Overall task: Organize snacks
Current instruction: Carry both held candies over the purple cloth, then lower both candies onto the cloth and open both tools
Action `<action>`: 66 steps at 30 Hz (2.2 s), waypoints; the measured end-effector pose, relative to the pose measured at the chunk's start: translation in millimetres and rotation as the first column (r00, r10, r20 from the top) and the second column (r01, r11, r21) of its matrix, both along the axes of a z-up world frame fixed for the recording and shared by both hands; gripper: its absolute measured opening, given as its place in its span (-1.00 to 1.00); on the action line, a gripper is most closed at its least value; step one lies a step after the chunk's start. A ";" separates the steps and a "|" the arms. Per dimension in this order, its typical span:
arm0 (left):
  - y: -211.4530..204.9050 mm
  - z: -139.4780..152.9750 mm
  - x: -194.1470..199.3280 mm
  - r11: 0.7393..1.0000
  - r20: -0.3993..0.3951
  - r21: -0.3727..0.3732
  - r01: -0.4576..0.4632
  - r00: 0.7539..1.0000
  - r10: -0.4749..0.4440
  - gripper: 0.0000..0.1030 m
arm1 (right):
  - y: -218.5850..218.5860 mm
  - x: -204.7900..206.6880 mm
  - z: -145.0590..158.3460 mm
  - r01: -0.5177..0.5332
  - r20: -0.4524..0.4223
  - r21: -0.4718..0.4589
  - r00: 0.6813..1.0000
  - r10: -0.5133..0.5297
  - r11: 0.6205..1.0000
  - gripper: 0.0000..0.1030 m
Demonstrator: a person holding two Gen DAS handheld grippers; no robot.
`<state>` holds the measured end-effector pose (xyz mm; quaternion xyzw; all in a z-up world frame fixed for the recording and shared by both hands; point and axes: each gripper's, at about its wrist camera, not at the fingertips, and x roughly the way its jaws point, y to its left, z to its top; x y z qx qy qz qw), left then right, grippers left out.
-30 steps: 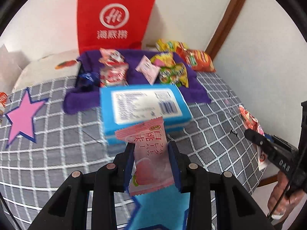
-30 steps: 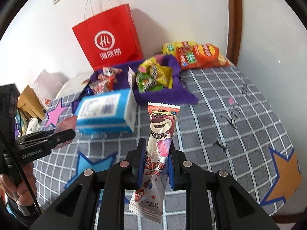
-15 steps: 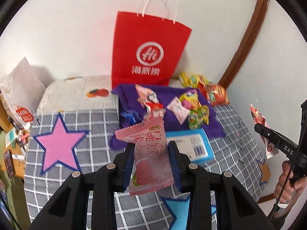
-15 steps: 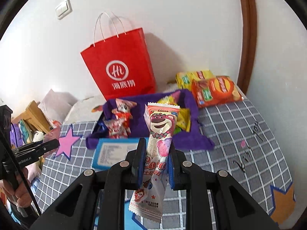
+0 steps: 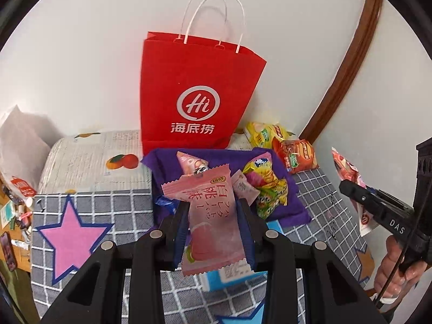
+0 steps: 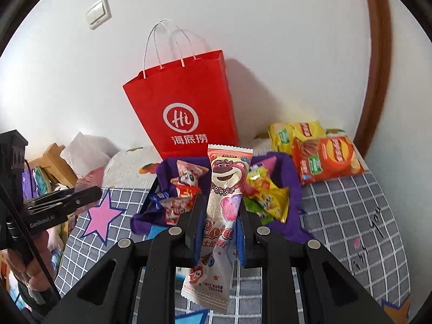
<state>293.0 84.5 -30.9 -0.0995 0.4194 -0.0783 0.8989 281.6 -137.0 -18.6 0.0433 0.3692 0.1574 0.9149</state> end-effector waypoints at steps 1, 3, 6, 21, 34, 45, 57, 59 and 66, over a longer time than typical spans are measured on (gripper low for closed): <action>-1.9 -0.9 4.1 1.000 -0.004 -0.003 0.002 1.000 -0.002 -0.36 | 1.4 3.6 0.3 -0.005 0.002 0.001 1.000 0.005 1.000 -0.60; -6.9 -2.2 13.7 1.000 -0.005 -0.005 0.007 1.000 -0.007 -0.36 | 4.4 14.3 0.0 -0.012 0.003 0.003 1.000 0.012 1.000 -0.60; -12.9 -4.4 26.5 1.000 -0.006 -0.003 0.009 1.000 -0.009 -0.36 | 7.7 27.1 -0.4 -0.020 0.005 0.001 1.000 0.020 1.000 -0.60; -20.0 -16.5 84.1 1.000 -0.023 -0.017 -0.020 1.000 0.019 -0.36 | 25.3 103.3 -15.7 -0.050 -0.012 -0.003 0.999 0.050 0.999 -0.60; -20.4 -64.6 109.6 1.000 -0.126 -0.028 -0.008 0.992 0.004 -0.36 | 26.2 142.8 -81.1 -0.070 -0.161 -0.057 0.985 0.060 0.996 -0.60; -23.1 -95.4 119.4 0.998 -0.225 -0.056 0.001 0.974 -0.014 -0.35 | 36.0 158.0 -118.6 -0.082 -0.260 -0.114 0.964 0.050 0.990 -0.60; -33.0 -115.1 125.1 0.999 -0.280 -0.037 0.031 0.959 -0.040 -0.35 | 41.8 162.1 -135.6 -0.089 -0.314 -0.168 0.949 0.032 0.982 -0.56; -34.0 -117.6 126.4 0.999 -0.285 -0.037 0.032 0.958 -0.041 -0.35 | 41.6 162.6 -137.7 -0.088 -0.317 -0.170 0.948 0.030 0.981 -0.56; -35.6 -124.5 128.7 0.999 -0.300 -0.039 0.038 0.953 -0.048 -0.35 | 43.1 163.7 -139.0 -0.086 -0.320 -0.177 0.947 0.026 0.980 -0.56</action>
